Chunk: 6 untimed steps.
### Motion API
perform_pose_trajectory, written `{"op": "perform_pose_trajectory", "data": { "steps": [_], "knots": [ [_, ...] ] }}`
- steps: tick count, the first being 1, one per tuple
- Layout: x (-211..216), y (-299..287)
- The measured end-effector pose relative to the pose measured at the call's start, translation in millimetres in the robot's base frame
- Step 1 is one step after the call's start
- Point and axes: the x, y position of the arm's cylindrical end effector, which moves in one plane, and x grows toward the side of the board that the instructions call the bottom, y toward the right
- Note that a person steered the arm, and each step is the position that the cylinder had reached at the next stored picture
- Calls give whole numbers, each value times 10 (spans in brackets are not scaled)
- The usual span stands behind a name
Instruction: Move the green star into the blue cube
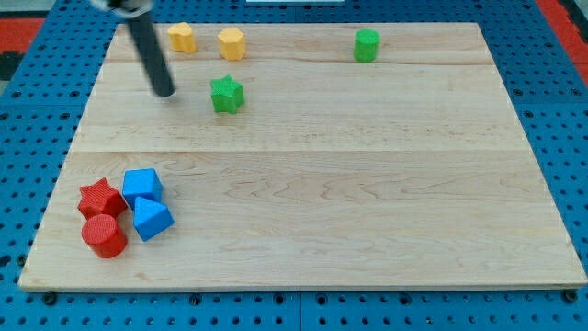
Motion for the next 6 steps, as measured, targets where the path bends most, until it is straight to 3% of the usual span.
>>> {"op": "perform_pose_trajectory", "data": {
  "steps": [1,2,3,4,5,6],
  "knots": [
    [58,882],
    [849,242],
    [1244,-174],
    [1215,448],
    [931,1587],
    [322,2818]
  ]
}}
